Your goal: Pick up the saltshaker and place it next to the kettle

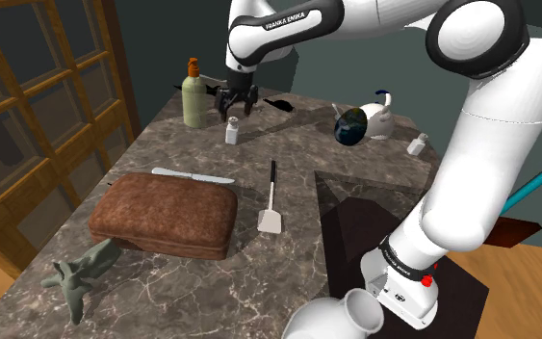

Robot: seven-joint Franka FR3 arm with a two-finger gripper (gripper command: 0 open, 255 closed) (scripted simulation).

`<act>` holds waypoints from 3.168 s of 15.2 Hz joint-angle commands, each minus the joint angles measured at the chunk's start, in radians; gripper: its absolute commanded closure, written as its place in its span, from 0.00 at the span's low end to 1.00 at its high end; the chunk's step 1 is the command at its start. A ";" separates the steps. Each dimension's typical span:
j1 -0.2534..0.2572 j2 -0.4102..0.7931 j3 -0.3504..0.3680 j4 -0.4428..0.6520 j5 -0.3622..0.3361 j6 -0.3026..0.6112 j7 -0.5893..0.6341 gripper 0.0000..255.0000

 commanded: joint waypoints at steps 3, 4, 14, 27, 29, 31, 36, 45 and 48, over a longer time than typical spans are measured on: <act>0.000 0.018 -0.001 -0.023 -0.002 0.041 0.000 0.00; 0.000 0.018 -0.001 -0.023 -0.002 0.041 0.000 0.00; 0.000 0.018 -0.001 -0.023 -0.002 0.041 0.000 1.00; -0.001 -0.017 0.001 0.025 0.003 -0.041 -0.002 1.00; -0.001 -0.026 0.001 0.040 0.004 -0.065 -0.002 1.00; -0.001 -0.033 0.001 0.057 0.005 -0.090 -0.002 1.00; -0.002 -0.049 0.002 0.103 0.007 -0.152 -0.003 1.00; -0.001 -0.064 0.003 0.204 0.009 -0.267 -0.003 1.00; -0.001 -0.065 0.003 0.243 0.009 -0.307 -0.002 1.00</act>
